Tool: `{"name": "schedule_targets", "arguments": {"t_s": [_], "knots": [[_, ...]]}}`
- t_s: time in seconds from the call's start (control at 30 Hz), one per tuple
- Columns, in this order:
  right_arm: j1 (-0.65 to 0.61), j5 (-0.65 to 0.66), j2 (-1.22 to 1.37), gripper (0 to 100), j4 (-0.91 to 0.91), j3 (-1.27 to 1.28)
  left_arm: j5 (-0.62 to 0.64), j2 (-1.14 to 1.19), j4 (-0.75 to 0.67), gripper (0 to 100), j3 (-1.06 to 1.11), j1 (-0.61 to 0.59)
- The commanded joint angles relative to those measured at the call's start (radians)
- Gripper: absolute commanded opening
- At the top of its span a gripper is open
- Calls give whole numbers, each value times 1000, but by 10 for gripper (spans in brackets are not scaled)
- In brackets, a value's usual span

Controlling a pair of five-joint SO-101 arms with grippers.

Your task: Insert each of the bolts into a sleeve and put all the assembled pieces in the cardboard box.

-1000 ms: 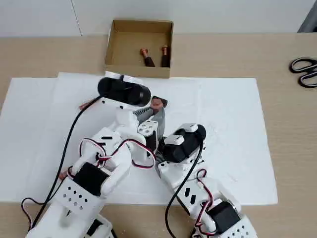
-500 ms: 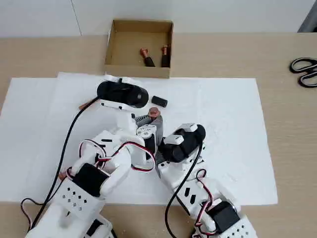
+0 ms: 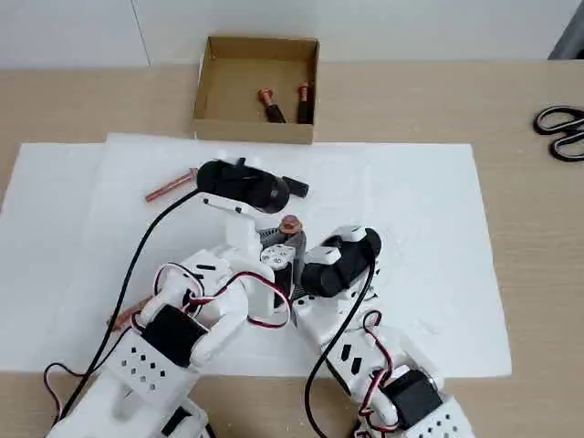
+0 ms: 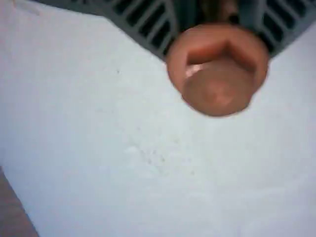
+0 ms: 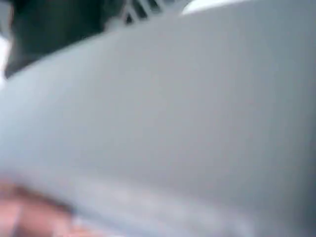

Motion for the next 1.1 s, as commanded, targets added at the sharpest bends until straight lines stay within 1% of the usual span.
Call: {"name": "schedule_targets", "arguments": {"t_s": [0.0,0.07,0.23,0.33,0.43,0.5,0.6,0.77,0.87,0.97,1.07], "knots": [[-4,-3,-19,3,-7,-15,-12,-15,49,5,-7,2],[-4,-3,-19,3,-7,-15,-14,-15,71,5,-7,3],[-4,-3,-19,3,-7,-14,-14,-15,74,13,-39,3],[-4,-3,-19,3,-7,-14,-11,-15,95,88,-79,-2],[-4,-3,-19,3,-7,-14,-11,-15,166,192,-125,-3],[-4,-3,-19,3,-7,-14,-11,-15,219,234,-160,-3],[-4,-2,-19,3,-7,-12,-12,-15,293,257,-208,-3],[-4,-2,-19,3,-7,-12,-26,-15,397,257,-266,-5],[-4,-2,-19,3,-7,-12,-132,-15,442,257,-285,-5],[-4,-2,-19,3,-7,-12,-270,-17,479,257,-289,-9],[2,2,-8,3,-7,0,-402,-17,523,257,-292,-112]]}}
